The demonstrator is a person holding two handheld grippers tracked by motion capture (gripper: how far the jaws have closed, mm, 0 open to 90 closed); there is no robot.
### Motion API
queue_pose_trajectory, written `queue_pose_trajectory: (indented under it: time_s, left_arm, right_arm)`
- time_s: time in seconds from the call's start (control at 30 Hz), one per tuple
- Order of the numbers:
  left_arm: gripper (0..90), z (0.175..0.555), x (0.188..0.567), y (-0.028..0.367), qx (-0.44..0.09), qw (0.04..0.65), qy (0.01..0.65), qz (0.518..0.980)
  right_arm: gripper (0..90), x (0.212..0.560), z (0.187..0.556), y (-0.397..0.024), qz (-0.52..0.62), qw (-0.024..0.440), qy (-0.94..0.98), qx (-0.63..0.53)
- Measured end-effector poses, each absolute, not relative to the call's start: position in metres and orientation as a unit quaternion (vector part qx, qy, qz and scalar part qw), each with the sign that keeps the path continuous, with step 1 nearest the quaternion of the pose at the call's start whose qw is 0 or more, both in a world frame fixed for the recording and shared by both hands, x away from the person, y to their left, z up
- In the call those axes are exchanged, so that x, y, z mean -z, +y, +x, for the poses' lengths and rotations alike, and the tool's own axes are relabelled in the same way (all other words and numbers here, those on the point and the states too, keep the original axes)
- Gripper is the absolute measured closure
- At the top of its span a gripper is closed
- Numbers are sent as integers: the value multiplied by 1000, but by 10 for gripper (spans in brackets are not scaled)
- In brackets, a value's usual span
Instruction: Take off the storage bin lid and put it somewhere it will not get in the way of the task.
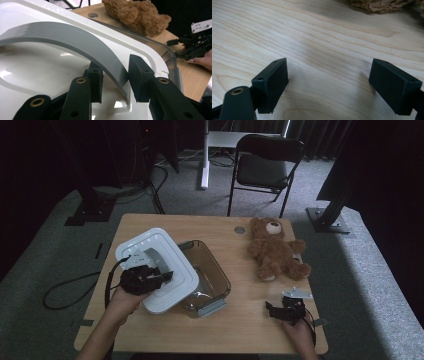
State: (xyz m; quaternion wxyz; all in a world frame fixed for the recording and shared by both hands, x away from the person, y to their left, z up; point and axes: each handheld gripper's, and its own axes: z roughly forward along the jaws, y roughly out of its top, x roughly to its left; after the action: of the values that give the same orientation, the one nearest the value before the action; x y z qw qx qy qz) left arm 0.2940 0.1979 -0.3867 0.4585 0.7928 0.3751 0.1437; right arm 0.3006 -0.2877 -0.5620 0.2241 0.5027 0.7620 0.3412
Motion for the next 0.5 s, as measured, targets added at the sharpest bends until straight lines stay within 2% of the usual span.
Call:
queue_pose_trajectory:
  time_s: [0.23, 0.5]
  left_arm:
    - [662, 281, 388, 217, -162, 458, 381, 786]
    - [662, 272, 394, 235, -156, 460, 381, 787]
  right_arm:
    - [149, 562, 300, -288, 504, 223, 762, -341]
    - [149, 562, 301, -288, 505, 224, 761, -340]
